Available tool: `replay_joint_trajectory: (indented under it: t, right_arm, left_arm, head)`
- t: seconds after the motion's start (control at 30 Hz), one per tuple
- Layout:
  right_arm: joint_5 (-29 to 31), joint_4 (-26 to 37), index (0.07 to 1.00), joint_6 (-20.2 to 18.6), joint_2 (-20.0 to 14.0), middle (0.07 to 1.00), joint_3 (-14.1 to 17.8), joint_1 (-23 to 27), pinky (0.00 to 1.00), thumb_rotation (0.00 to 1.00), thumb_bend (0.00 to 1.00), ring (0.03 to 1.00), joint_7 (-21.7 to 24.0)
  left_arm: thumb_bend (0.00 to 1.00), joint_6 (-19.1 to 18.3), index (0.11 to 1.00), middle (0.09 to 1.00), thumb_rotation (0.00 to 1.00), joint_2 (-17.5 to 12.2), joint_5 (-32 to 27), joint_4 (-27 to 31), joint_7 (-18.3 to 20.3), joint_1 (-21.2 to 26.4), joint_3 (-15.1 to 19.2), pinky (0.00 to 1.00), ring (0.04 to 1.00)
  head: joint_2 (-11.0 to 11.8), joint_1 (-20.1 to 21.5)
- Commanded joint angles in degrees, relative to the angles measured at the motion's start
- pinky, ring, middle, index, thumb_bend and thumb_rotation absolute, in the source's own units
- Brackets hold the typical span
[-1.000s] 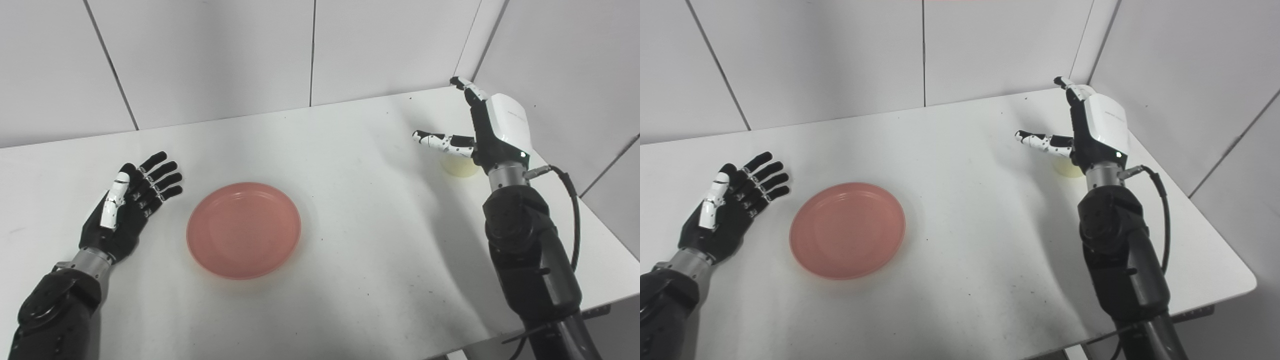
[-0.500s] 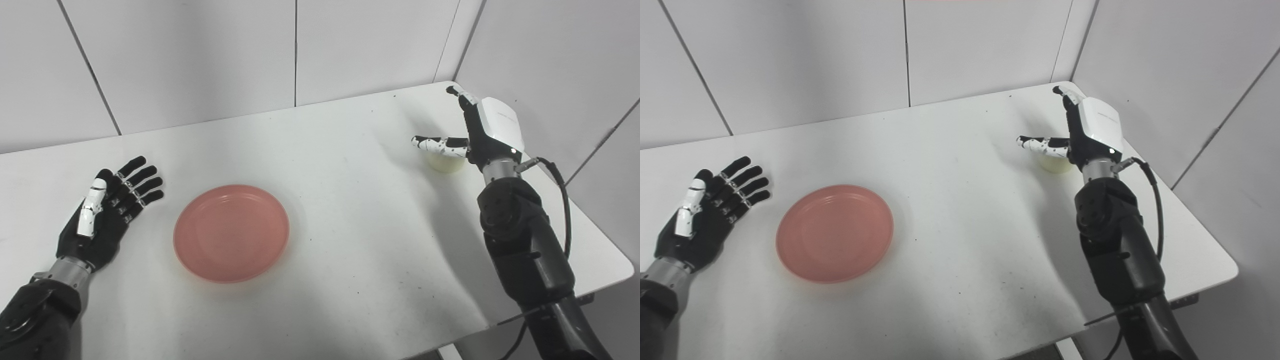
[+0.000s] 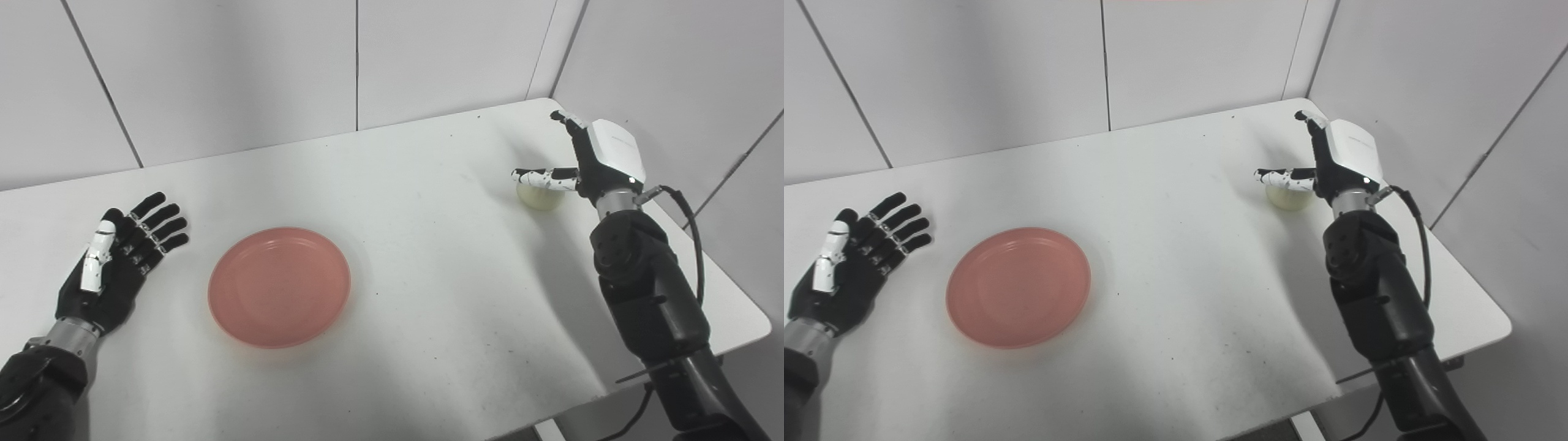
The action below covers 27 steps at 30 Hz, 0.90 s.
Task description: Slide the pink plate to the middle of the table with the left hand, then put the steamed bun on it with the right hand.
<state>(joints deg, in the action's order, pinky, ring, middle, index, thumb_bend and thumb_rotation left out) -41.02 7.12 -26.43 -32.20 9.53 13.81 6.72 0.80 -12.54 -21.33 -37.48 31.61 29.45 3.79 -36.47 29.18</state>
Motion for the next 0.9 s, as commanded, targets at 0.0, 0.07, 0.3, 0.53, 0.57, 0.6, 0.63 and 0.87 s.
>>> replay_joint_trajectory:
  t: [0.0,0.07,0.3,0.53,0.57,0.6,0.63,0.87]
  right_arm:
    - [0.2,0.6,0.844,-0.3,-2.0,0.871,0.5,2.6,0.72,0.47,0.85,0.834,-0.1]
    - [0.3,0.3,0.847,-0.3,-2.2,0.873,0.1,2.9,0.71,0.46,0.85,0.836,0.3]
    - [0.6,-1.6,0.843,-0.2,-2.3,0.877,-0.8,4.1,0.75,0.42,0.84,0.869,1.0]
    - [1.4,-3.5,0.847,-0.3,-1.4,0.894,-0.8,5.2,0.73,0.35,0.84,0.869,1.8]
    - [1.8,-4.0,0.846,-0.1,-1.5,0.890,-1.0,5.3,0.72,0.35,0.84,0.863,1.5]
    - [1.9,-4.3,0.844,-0.1,-1.5,0.886,-1.2,5.4,0.72,0.34,0.84,0.857,1.5]
    - [1.8,-4.6,0.843,0.0,-1.5,0.882,-1.5,5.5,0.71,0.34,0.84,0.852,1.4]
    - [1.7,-6.4,0.839,-0.3,-2.2,0.879,-3.0,6.0,0.73,0.35,0.85,0.854,1.8]
  left_arm:
    - [0.58,-4.2,0.813,0.829,0.89,-0.8,2.1,-4.2,-1.4,-4.5,-0.7,0.80,0.817]
    - [0.57,-4.2,0.813,0.828,0.90,-0.9,1.9,-4.7,-1.3,-4.4,-0.6,0.80,0.817]
    - [0.58,-3.7,0.809,0.826,0.88,-1.0,1.9,-5.3,-1.0,-4.1,-0.6,0.79,0.810]
    - [0.58,-4.0,0.810,0.827,0.88,-1.1,1.8,-4.8,-1.1,-4.2,-0.8,0.79,0.812]
    - [0.58,-4.2,0.808,0.824,0.89,-1.1,1.8,-4.5,-1.2,-4.3,-0.8,0.79,0.810]
    - [0.58,-4.5,0.808,0.825,0.88,-1.1,1.6,-4.3,-1.3,-4.4,-0.7,0.79,0.810]
    - [0.58,-4.6,0.808,0.825,0.88,-1.1,1.6,-4.1,-1.3,-4.4,-0.7,0.79,0.811]
    - [0.58,-4.5,0.812,0.828,0.89,-1.3,1.5,-4.1,-1.1,-4.5,-0.7,0.80,0.816]
  head:
    - [0.0,0.1]
    - [-0.1,0.1]
    - [-0.1,0.3]
    - [-0.3,0.3]
    - [-0.3,0.3]
    - [-0.4,0.3]
    - [-0.4,0.3]
    - [-0.6,0.5]
